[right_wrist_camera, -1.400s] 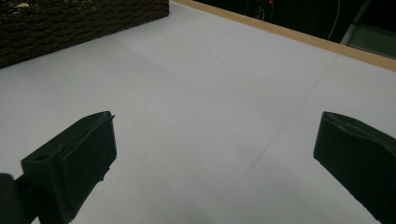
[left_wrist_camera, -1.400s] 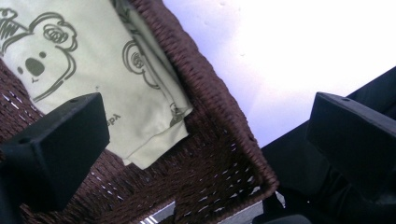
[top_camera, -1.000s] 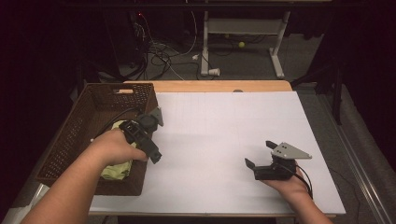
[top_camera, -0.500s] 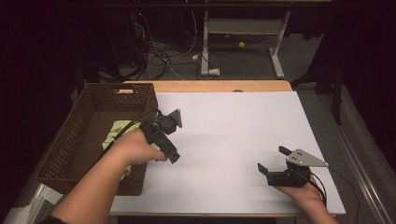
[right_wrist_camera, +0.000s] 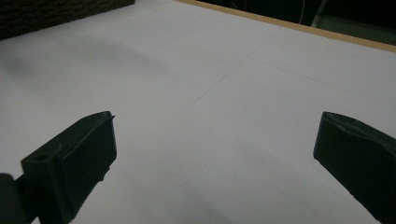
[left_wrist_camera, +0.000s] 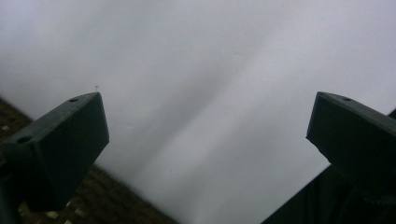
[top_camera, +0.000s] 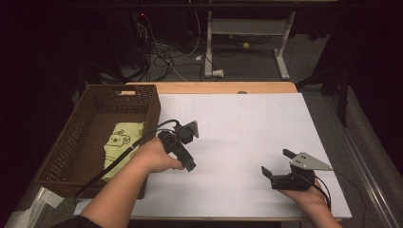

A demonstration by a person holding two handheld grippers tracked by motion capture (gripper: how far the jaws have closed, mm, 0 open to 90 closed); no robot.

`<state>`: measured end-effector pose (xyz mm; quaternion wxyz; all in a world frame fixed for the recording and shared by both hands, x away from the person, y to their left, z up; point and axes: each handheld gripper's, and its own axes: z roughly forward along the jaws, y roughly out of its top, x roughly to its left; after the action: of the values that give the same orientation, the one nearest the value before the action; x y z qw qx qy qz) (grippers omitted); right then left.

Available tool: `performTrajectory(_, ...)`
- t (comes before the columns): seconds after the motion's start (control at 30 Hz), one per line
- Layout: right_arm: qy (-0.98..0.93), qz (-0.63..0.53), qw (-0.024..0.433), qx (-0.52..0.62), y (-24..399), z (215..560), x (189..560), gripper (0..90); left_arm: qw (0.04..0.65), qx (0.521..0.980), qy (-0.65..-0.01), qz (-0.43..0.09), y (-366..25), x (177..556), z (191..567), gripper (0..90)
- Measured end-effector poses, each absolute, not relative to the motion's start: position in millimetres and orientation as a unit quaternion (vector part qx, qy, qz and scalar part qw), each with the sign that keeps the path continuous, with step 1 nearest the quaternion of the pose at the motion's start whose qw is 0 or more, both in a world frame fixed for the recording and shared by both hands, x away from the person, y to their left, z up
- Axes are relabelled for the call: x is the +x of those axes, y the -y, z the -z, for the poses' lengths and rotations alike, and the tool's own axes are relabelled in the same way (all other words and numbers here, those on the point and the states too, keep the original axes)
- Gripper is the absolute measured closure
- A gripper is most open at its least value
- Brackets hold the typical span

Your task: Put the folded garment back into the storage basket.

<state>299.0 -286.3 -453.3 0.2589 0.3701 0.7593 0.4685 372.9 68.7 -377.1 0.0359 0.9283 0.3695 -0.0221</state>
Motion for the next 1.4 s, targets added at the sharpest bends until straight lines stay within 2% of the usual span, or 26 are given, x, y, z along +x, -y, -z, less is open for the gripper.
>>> performTrajectory(0.43, -0.76, -0.471, 0.259, 0.366, 287, 454, 299, 0.7, 0.014, 0.932, -0.36, 0.043, -51, 374, 432, 0.0)
performTrajectory(0.67, -0.761, -0.471, 0.257, 0.366, 286, 455, 299, 0.7, 0.037, 0.931, -0.36, 0.043, -50, 370, 446, 0.0)
performTrajectory(0.93, -0.76, -0.472, 0.257, 0.366, 286, 456, 299, 0.7, 0.107, 0.921, -0.373, 0.018, -57, 362, 446, 0.0)
performTrajectory(1.4, -0.756, -0.475, 0.26, 0.368, 289, 456, 295, 0.7, 0.311, 0.872, -0.374, -0.053, -75, 341, 451, 0.0)
